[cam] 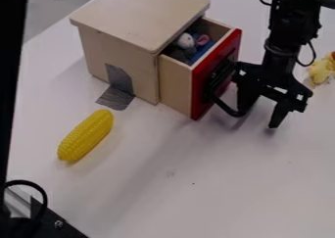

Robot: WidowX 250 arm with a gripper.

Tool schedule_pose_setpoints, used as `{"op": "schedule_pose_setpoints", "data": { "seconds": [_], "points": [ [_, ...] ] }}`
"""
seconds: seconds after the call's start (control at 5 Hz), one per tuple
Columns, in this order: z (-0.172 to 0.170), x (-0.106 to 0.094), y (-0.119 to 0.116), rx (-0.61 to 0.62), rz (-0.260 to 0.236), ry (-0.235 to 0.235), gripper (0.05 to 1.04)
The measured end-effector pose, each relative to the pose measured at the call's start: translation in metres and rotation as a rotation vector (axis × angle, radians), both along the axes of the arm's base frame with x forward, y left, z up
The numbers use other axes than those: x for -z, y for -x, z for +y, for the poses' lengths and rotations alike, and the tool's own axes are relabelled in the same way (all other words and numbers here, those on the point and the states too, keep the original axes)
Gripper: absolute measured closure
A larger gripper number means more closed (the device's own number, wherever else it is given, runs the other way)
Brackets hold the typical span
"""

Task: Closed the drawer

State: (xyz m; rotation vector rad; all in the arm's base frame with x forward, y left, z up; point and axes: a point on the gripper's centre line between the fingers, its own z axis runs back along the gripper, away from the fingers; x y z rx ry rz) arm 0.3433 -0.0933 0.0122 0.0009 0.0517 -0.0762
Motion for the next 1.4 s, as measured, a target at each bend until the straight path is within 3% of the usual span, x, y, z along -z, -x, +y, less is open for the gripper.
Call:
{"op": "schedule_pose_setpoints", "data": {
  "seconds": [0.2,0.4,0.6,1.4],
  "points": [
    [0.007,0.003,0.002,-0.015,0.008,0.000,0.710],
    [0.016,0.002,0.003,-0.029,0.010,0.005,0.909],
    [0.028,0.002,0.002,-0.056,0.017,0.015,0.958],
    [0.088,0.001,0.001,-0.223,0.053,0.025,0.962]
  ]
}}
